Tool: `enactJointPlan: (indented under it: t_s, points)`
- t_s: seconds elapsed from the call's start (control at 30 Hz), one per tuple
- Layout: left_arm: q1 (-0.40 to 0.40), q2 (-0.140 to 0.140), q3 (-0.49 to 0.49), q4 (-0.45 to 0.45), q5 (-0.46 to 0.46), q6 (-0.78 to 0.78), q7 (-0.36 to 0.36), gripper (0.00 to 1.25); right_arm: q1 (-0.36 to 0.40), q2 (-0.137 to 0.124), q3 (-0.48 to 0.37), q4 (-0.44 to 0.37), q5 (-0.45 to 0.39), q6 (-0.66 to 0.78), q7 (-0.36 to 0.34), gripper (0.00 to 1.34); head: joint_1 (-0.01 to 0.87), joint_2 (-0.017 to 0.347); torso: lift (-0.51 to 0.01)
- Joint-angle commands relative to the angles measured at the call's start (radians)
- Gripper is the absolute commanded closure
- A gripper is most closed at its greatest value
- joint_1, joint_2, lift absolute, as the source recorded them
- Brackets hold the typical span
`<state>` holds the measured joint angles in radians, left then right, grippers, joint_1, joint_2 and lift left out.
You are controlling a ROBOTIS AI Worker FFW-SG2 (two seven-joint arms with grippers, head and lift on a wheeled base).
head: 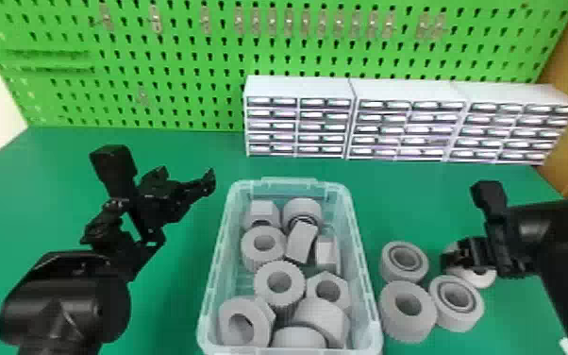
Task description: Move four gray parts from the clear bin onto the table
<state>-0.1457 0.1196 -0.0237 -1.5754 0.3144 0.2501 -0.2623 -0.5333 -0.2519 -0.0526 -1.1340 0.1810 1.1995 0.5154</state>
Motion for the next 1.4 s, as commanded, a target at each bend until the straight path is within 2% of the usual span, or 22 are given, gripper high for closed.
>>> enactJointPlan:
  t_s: [0.0,0.1,0.33,0.4,0.63,1.17,1.37]
  points:
    - [0.002,0.000,-0.001,0.000,0.000,0.000,0.000,0.11,0.002,-0.001,-0.004,0.000,0.000,0.002,0.000,1.19,0.678,0.034,-0.050]
    - [0.002,0.000,-0.001,0.000,0.000,0.000,0.000,0.11,0.004,-0.001,-0.010,0.002,-0.002,0.002,0.000,1.13,0.678,0.034,-0.050]
    - [0.002,0.000,-0.001,0.000,0.000,0.000,0.000,0.11,0.006,0.002,-0.024,0.011,-0.015,0.002,0.000,0.63,0.678,0.034,-0.050]
    - [0.002,0.000,-0.001,0.000,0.000,0.000,0.000,0.11,0.006,0.002,-0.024,0.011,-0.015,0.002,0.000,0.58,0.678,0.034,-0.050]
    - [0.002,0.000,-0.001,0.000,0.000,0.000,0.000,0.11,0.006,0.002,-0.018,0.011,-0.008,0.002,0.000,0.53,0.678,0.034,-0.050]
    - [0.002,0.000,0.001,0.000,0.000,0.000,0.000,0.11,-0.002,0.005,-0.013,0.008,-0.005,0.012,0.000,0.53,0.678,0.034,-0.050]
    - [0.003,0.000,-0.001,0.000,0.000,0.000,0.000,0.11,-0.001,0.005,-0.007,-0.043,0.017,0.045,0.000,0.53,0.678,0.034,-0.050]
